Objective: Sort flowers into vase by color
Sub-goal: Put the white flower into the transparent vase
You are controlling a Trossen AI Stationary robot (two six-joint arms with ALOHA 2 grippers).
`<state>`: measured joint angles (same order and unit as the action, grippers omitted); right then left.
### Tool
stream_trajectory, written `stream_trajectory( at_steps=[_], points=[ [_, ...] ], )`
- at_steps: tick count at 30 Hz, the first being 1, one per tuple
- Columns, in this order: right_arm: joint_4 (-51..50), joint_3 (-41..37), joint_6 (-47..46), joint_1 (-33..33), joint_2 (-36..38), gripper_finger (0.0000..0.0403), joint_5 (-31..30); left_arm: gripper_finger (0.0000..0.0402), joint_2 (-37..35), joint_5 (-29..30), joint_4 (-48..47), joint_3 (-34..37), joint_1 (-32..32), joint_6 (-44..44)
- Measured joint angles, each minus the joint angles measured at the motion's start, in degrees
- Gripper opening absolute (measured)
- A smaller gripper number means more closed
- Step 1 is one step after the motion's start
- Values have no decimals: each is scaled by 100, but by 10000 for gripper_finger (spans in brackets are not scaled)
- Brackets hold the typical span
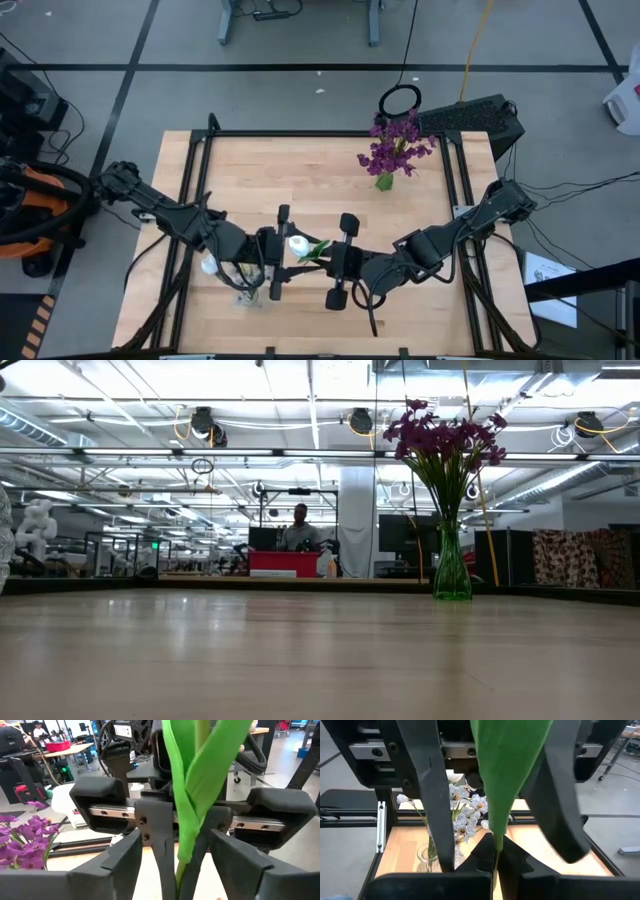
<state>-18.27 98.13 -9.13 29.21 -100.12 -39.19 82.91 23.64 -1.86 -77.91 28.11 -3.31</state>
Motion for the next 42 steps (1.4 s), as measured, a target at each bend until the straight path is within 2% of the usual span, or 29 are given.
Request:
stream_trajectory(
  at_steps=[24, 27, 36, 42],
  points=[
    [-1, -3, -32, 0, 0, 3, 9, 23, -25, -87, -22, 0, 45, -60],
    [-1, -4, -129, 3, 0, 23, 14, 10, -81, -93, -76, 0, 66, -42],
    [-348, -2, -236, 208, 2, 129, -24, 16, -544, -112, -333, -9, 326, -39],
    [-1313, -2, -891, 456, 2, 166, -504, 16, -1016, 134, -923, -9, 567, -26]
  ],
)
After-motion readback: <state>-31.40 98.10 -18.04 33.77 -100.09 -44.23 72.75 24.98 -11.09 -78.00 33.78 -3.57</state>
